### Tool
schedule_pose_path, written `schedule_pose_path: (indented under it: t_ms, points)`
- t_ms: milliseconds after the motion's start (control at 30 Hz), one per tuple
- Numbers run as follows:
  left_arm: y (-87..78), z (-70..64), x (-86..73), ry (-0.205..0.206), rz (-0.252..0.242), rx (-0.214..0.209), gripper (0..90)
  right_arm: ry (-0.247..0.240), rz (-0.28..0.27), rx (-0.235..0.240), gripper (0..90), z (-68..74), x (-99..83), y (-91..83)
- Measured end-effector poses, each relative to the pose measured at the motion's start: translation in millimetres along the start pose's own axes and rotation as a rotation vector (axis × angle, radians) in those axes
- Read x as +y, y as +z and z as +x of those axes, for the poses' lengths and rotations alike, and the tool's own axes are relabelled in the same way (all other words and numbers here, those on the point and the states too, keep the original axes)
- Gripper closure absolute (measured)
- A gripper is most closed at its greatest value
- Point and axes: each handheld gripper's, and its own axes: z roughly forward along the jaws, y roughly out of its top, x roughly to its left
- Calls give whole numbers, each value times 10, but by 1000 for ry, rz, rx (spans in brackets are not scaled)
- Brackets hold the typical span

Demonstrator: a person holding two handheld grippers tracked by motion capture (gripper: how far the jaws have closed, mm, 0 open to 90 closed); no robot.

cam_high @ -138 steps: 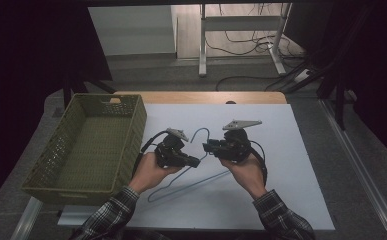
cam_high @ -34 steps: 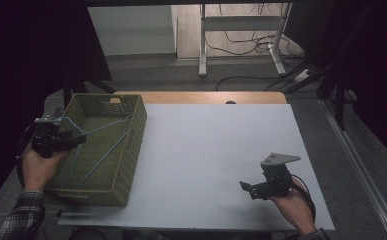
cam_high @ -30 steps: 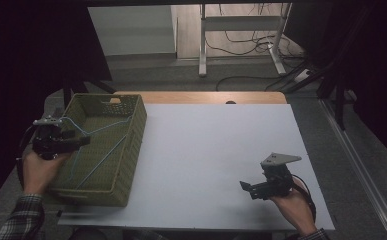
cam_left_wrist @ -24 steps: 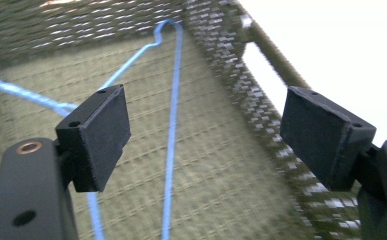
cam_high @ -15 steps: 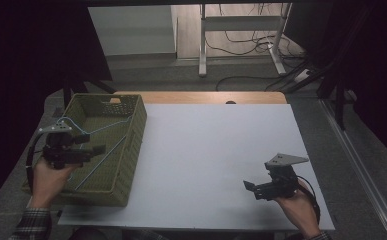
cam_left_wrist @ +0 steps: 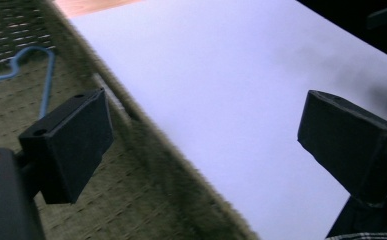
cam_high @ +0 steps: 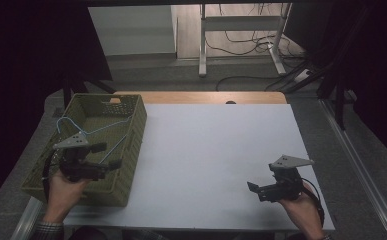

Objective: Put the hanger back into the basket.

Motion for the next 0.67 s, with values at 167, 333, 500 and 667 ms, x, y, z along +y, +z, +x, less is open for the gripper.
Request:
schedule_pose_path:
  t_ms: [167, 333, 500, 667]
  points:
    - [51, -119, -98, 9, -24, -19, 52, 5, -3, 0, 0, -1, -22, -22]
    - [105, -249, -237, 49, -22, 18, 21, 7, -4, 1, 0, -1, -54, -42]
    - [200, -284, -378, 73, 25, 59, 5, 5, 4, -2, 0, 0, -95, -40]
    - [223, -226, -432, 55, 29, 65, 3, -12, 16, -8, 0, 5, -110, -19]
